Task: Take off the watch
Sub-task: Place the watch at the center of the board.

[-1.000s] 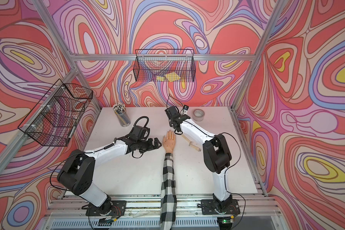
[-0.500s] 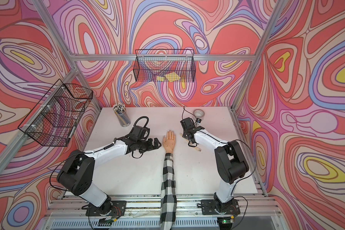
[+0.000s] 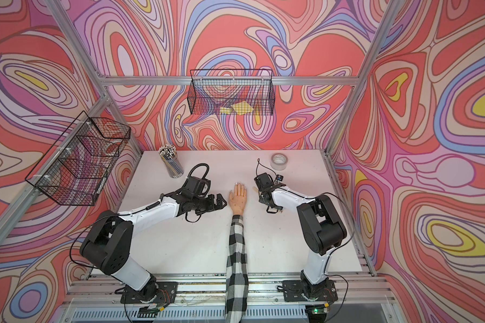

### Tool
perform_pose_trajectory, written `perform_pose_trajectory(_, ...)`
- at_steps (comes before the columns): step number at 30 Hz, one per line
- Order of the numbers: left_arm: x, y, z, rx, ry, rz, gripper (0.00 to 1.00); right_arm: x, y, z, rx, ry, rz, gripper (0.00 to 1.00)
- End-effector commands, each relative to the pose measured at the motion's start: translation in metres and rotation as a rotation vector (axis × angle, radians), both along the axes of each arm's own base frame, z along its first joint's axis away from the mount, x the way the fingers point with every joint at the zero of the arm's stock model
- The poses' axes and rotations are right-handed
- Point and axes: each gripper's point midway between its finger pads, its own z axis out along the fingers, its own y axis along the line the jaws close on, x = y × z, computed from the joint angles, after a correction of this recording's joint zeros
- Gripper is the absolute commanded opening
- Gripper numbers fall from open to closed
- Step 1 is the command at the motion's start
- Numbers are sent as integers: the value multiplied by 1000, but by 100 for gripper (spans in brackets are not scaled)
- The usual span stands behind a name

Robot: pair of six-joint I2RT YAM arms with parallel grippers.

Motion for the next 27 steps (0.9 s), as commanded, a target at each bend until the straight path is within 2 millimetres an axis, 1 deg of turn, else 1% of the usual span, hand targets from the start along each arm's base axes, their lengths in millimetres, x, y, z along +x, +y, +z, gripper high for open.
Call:
perform_pose_trajectory(1, -6, 1, 2, 10, 2, -17, 99, -10, -22, 7, -27, -7, -36, 72)
perform_pose_trajectory(5, -6, 0, 2, 7, 4, -16, 99, -20, -34, 7, -29, -2, -54, 72)
perform_pose_trajectory(8, -6, 0, 0, 6, 7, -18, 99, -29, -40, 3, -30, 15, -66, 72)
perform_pose_trajectory(11, -6, 0, 1, 7, 5, -18, 99, -32, -40, 7, 0, -1, -70, 72)
perform_pose_trajectory(14, -5, 1, 3, 14, -2, -18, 99, -30, -34, 17, 47, -32, -62, 73)
perform_pose_trajectory(16, -3, 5, 6, 35, -18, -16, 99, -28, -31, 27, 76, -52, -54, 74)
perform_pose_trajectory(18, 0, 10, 13, 66, -47, -16, 99, -25, -28, 41, 104, -86, -41, 77)
perform_pose_trajectory(22, 10, 27, 32, 132, -112, -2, 99, -15, -19, 72, 160, -169, 11, 91)
perform_pose_trajectory(23, 15, 33, 40, 152, -143, 8, 99, -12, -16, 82, 173, -198, 28, 95)
perform_pose_trajectory(25, 24, 47, 51, 199, -194, 38, 99, -7, -11, 100, 194, -251, 72, 98)
perform_pose_trajectory(27, 33, 63, 64, 249, -259, 82, 99, -2, -8, 121, 204, -310, 108, 98)
